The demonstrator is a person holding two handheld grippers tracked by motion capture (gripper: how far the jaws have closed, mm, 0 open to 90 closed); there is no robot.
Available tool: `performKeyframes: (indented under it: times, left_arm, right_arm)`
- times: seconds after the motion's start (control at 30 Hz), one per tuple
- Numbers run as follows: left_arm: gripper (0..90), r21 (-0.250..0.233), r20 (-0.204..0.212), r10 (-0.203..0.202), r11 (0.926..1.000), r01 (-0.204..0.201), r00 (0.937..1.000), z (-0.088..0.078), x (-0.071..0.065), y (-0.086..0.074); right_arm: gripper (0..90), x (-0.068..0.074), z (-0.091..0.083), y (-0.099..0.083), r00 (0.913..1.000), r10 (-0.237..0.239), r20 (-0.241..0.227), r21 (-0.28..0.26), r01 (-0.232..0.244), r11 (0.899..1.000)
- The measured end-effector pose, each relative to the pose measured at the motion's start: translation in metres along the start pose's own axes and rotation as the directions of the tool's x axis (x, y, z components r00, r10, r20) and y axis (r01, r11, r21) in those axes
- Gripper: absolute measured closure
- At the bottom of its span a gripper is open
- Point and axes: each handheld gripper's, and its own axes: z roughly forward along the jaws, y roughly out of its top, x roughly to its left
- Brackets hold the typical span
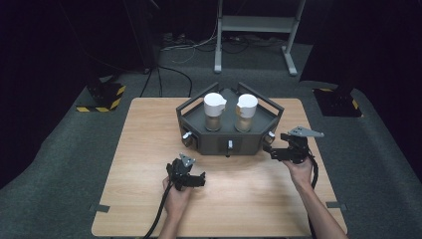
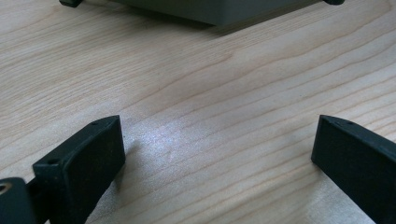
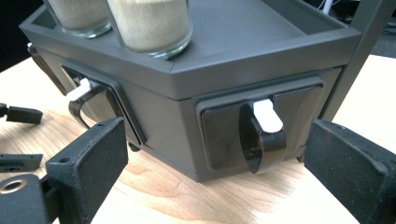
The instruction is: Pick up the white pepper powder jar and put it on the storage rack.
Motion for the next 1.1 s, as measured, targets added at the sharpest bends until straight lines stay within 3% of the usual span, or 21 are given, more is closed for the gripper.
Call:
performKeyframes:
  times: [1.1]
  left_arm:
    - [2.5,0.001,0.001,0.001,1.0,-0.001,1.0,0.0,0.0,0.0]
  right_arm:
    - [5.8,0.003,0.011,-0.027,1.0,0.008,0.005,0.055,-0.009,0.998]
